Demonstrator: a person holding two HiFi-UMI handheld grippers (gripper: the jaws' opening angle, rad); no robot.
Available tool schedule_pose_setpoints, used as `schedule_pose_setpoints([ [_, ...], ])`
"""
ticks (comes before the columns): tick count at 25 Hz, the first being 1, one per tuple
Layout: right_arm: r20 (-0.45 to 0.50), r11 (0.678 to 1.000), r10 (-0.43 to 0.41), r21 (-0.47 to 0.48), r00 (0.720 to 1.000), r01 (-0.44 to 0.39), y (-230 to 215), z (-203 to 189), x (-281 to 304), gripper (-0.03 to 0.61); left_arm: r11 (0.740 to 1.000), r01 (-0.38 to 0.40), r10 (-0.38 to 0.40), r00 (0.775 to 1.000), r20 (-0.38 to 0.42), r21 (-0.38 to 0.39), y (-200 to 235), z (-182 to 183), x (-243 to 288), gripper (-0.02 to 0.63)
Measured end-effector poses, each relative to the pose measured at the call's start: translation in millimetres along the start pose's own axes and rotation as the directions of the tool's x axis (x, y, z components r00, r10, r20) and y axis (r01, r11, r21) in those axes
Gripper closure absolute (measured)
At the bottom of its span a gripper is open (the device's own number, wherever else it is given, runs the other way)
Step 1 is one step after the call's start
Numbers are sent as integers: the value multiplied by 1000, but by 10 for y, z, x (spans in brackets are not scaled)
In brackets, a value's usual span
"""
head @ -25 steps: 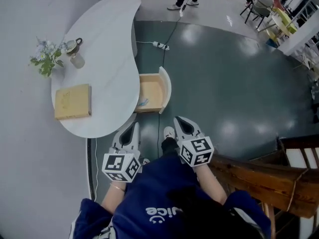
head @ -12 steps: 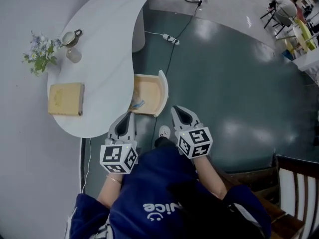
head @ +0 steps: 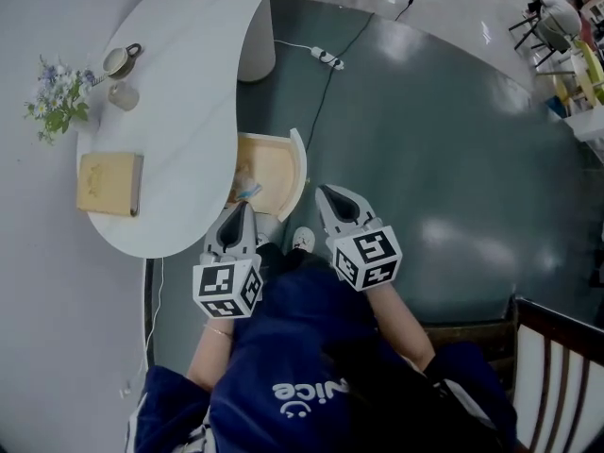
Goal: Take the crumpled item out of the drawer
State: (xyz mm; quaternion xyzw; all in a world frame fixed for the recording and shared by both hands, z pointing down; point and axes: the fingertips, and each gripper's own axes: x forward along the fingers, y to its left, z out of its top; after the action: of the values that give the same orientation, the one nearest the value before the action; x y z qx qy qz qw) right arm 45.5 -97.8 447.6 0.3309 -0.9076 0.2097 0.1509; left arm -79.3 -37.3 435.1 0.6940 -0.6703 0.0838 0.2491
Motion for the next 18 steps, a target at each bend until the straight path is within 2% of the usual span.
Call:
schedule_pose_setpoints([
  [6,-49,1000,18,1,999,-18,-7,-105,81,571,999,-46,44,996,-78,-21,99,-176,189,596],
  [10,-63,1000,12,16,998,-11,-54,-97,116,571,1000,-8,4,985,-170,-27,52,-325,420,502],
  [12,-69,999,4,34,998,-2,-123,-106,149,571,999,-22,17,979,-203,-25,48,-419,592,452],
  [14,-77,999,-2,46,997,6,-190,-129,189,572,996,-72,56,966,-251,-57,105,-574,783,406],
  [18,-102,998,0,63,995,6,-264,-214,232,571,985,-151,114,932,-344,-82,204,-874,1077,388],
])
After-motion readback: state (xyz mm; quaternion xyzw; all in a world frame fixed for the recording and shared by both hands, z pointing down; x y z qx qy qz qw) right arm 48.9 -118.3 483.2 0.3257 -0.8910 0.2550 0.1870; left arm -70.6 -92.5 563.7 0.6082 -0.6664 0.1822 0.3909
